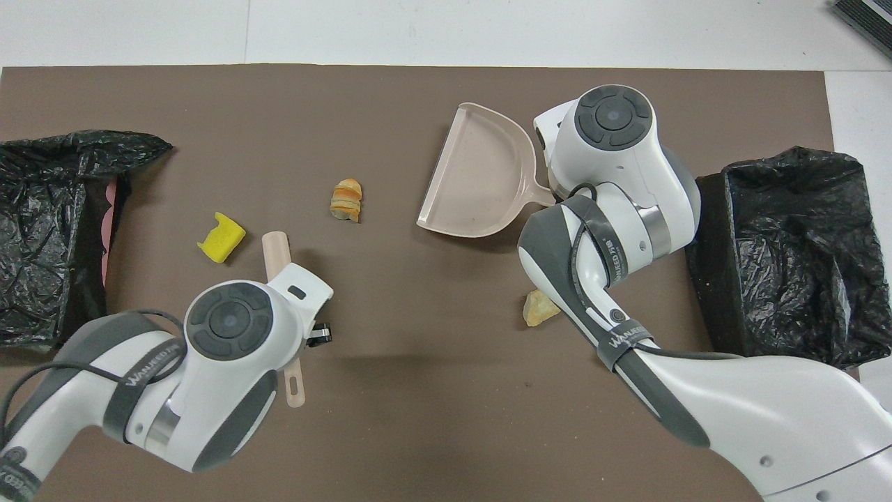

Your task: Sweep and dump trash in bin

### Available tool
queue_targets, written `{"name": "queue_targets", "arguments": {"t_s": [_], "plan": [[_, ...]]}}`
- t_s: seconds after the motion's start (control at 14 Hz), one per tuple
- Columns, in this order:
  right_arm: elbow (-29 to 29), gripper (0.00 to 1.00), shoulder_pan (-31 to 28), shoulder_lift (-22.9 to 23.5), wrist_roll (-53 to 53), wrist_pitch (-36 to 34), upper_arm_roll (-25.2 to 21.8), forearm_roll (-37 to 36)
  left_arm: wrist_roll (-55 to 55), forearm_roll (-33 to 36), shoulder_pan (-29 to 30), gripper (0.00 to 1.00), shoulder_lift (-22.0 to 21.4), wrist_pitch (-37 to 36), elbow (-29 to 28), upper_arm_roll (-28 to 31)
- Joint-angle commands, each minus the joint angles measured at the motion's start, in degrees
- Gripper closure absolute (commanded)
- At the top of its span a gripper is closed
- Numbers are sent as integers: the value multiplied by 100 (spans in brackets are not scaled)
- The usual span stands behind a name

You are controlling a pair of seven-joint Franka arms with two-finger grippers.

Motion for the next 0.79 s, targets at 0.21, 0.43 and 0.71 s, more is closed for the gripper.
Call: {"name": "queue_targets", "arguments": {"t_s": [0.21, 0.43, 0.71], "plan": [[896, 100, 62, 553, -1277, -449, 87, -182, 346, 335, 1351, 100, 556, 499, 545, -69], [950, 100, 150, 633, -1278, -563, 96, -217, 1426, 327, 2133, 100, 609, 694, 493, -69], [1100, 100, 423, 782, -1269, -696, 96, -366, 2053, 274, 2347, 100, 845, 799, 422, -95]]}}
